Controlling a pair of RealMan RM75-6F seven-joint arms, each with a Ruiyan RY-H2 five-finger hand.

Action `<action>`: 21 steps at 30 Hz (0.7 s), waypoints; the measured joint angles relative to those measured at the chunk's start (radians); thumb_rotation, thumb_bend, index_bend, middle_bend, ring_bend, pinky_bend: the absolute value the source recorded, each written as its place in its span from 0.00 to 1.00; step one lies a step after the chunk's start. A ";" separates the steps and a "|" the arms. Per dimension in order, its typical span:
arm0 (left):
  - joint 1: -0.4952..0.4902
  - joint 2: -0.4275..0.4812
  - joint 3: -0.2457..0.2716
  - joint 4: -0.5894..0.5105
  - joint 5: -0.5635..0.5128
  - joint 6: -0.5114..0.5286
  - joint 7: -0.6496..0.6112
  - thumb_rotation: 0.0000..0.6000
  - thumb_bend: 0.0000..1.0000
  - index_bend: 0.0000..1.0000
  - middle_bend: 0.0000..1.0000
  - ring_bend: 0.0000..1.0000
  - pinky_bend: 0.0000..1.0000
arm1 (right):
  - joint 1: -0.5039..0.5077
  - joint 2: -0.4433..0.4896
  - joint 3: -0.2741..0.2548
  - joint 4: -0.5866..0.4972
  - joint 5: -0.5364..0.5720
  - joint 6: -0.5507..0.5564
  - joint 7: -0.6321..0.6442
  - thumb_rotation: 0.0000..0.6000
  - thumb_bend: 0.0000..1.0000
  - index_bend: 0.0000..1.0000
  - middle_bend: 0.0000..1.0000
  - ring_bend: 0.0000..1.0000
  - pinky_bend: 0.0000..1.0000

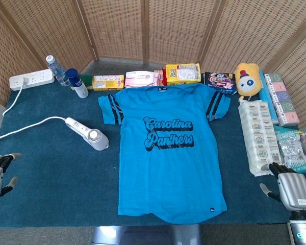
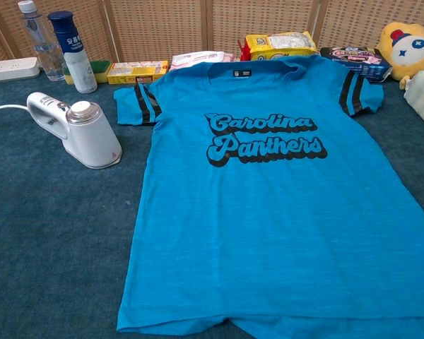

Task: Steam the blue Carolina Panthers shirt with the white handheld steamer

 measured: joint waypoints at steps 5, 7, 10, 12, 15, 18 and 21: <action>-0.003 0.000 0.006 -0.002 0.003 -0.012 0.004 1.00 0.26 0.26 0.36 0.31 0.34 | 0.000 -0.002 -0.003 0.002 0.002 -0.007 0.003 1.00 0.26 0.39 0.42 0.48 0.55; -0.005 0.004 0.007 -0.006 0.006 -0.016 0.010 1.00 0.26 0.26 0.36 0.31 0.34 | 0.001 -0.004 -0.005 0.002 0.000 -0.010 0.006 1.00 0.26 0.39 0.42 0.48 0.55; -0.009 0.013 0.005 -0.014 0.015 -0.014 0.014 1.00 0.26 0.26 0.36 0.31 0.34 | 0.003 -0.006 -0.009 0.003 -0.013 -0.011 0.008 1.00 0.26 0.39 0.42 0.48 0.55; -0.011 0.020 0.001 -0.020 0.021 -0.010 0.015 1.00 0.26 0.26 0.36 0.31 0.34 | 0.005 -0.008 -0.011 0.003 -0.021 -0.010 0.011 1.00 0.26 0.39 0.42 0.48 0.55; -0.016 0.029 -0.004 -0.028 0.028 -0.006 0.015 1.00 0.26 0.26 0.36 0.31 0.34 | 0.009 -0.012 -0.014 0.003 -0.035 -0.010 0.015 1.00 0.24 0.39 0.42 0.48 0.55; -0.026 0.040 -0.010 -0.038 0.037 -0.008 0.013 1.00 0.26 0.26 0.36 0.31 0.34 | 0.019 -0.020 -0.024 0.006 -0.063 -0.019 0.018 1.00 0.21 0.38 0.41 0.46 0.54; -0.036 0.057 -0.013 -0.055 0.041 -0.021 0.007 1.00 0.26 0.26 0.36 0.31 0.34 | 0.038 -0.040 -0.044 0.026 -0.112 -0.040 0.020 1.00 0.17 0.37 0.40 0.45 0.53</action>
